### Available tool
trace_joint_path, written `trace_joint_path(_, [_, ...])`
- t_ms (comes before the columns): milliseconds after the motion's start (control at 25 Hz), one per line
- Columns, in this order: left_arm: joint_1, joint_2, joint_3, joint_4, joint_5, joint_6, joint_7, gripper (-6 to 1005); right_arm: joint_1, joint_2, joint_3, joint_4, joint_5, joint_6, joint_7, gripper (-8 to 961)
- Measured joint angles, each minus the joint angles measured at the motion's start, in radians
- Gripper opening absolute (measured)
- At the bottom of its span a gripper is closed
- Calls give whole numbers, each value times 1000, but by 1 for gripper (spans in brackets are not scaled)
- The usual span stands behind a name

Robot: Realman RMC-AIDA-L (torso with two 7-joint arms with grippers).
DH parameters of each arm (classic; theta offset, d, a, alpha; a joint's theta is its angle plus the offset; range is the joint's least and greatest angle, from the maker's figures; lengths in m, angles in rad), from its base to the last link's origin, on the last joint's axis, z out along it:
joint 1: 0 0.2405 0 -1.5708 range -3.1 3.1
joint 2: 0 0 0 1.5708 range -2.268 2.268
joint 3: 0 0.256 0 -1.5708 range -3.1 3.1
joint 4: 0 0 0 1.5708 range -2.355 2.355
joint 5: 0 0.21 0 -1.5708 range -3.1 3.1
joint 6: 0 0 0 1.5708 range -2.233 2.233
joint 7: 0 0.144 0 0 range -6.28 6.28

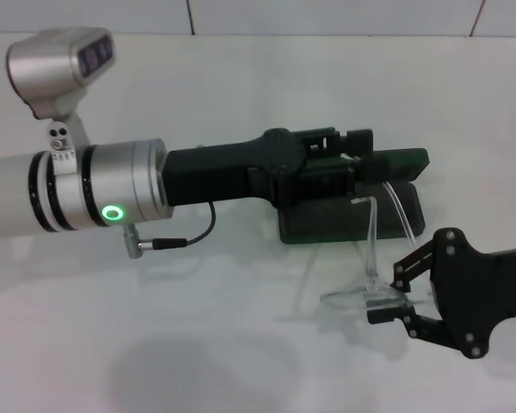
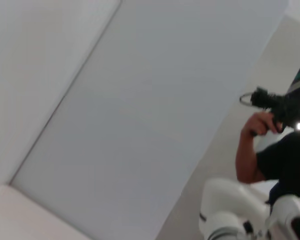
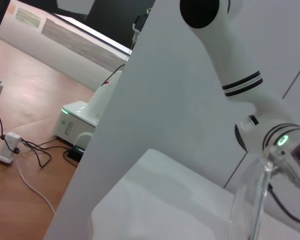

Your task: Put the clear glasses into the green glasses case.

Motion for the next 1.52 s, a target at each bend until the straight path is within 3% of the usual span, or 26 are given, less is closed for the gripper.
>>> trace_joint_path(360, [30,7,-10,-3,15,44,-23,603,-12,-2,7,-1,6,-2,-28,126])
trace_joint_path(800, [3,-11,-8,3,101,93,-18,603,-5,1,6,6,30,2,-110,126])
trace_joint_path(1520, [-19,-7,-11,24,142,94,-16,603,0,1,1,8,59,44,-200,126])
